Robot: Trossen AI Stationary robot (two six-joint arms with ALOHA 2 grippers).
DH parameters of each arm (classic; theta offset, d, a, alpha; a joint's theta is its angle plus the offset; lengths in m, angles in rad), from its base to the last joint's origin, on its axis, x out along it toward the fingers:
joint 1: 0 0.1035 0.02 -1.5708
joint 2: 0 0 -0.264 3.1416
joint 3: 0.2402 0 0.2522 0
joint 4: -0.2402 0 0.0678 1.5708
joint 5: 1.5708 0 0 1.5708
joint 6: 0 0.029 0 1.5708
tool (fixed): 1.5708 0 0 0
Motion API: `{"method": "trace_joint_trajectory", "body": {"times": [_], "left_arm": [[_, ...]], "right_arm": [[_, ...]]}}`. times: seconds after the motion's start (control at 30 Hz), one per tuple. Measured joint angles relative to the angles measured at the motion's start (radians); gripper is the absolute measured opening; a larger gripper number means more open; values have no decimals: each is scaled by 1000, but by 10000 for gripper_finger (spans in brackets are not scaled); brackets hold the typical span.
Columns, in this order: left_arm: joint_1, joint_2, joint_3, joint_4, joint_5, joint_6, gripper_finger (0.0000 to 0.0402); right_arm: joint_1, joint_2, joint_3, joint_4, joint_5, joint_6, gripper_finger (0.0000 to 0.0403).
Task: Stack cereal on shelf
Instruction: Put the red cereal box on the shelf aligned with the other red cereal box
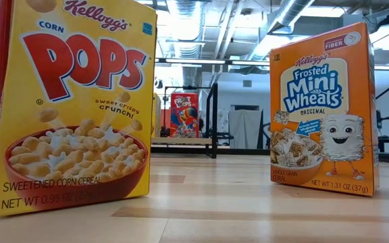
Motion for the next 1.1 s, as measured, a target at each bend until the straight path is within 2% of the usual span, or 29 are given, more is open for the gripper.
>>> {"method": "trace_joint_trajectory", "body": {"times": [0.33, 0.87, 1.1], "left_arm": [[4, -1, -47, 65, 37, -10, 223], [10, -1, -48, 58, 82, -12, 163], [27, -25, -48, -36, 125, -12, 151]], "right_arm": [[0, 0, 0, 0, 0, 0, 232], [0, 0, 0, 0, 1, 0, 232], [0, 0, 0, 0, 1, 0, 232]]}}
